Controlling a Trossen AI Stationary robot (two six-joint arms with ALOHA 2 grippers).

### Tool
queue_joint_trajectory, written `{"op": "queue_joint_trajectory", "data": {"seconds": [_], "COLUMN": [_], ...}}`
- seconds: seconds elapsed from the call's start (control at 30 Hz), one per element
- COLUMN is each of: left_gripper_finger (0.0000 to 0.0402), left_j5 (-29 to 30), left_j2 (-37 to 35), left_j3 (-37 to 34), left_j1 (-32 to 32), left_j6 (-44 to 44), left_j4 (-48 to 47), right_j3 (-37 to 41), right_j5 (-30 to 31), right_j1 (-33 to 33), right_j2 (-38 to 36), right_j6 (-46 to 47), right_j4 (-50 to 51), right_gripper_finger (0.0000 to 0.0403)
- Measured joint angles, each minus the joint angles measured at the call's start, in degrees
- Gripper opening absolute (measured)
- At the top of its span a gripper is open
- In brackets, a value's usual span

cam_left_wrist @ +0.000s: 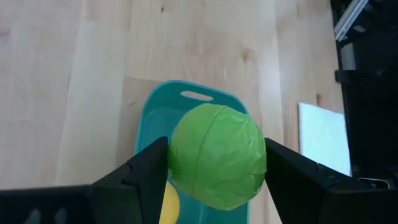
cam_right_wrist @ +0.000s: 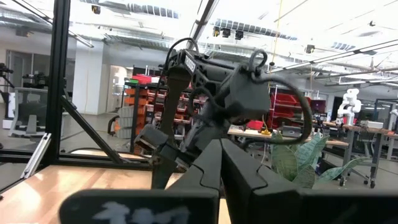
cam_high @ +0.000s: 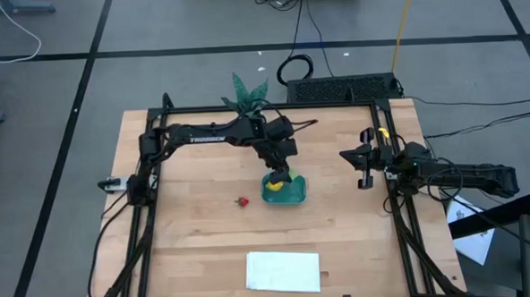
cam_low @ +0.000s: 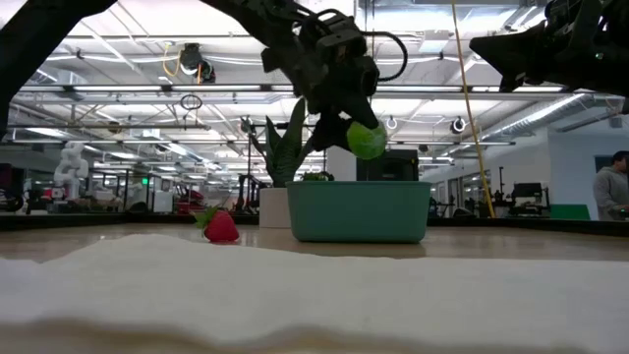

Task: Pick and placing Produce into tupperware
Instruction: Put the cabbage into the green bin

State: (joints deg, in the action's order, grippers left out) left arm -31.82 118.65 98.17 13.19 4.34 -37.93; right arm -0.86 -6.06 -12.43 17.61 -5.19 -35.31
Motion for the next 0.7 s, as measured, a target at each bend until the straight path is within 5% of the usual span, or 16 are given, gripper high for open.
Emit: {"op": "queue_joint_trajectory", "data": {"seconds": [0.4, 0.7], "left_gripper_finger": [0.0225, 0.0225], "left_j5": [0.8, 1.9], "left_j2": [11.9, 12.7], "left_j3": [16.5, 17.5], "left_j1": [-1.7, -3.2], "left_j6": [-5.6, -5.8], "left_j4": [-14.6, -15.3], "right_j3": [0.0, 0.0], "right_j5": [0.0, 0.0], "right_j1": [0.0, 0.0], "right_j2": [0.1, 0.1], "right_j6": [0.0, 0.0], "right_j4": [0.1, 0.0], "right_gripper_finger": [0.0000, 0.0000]}}
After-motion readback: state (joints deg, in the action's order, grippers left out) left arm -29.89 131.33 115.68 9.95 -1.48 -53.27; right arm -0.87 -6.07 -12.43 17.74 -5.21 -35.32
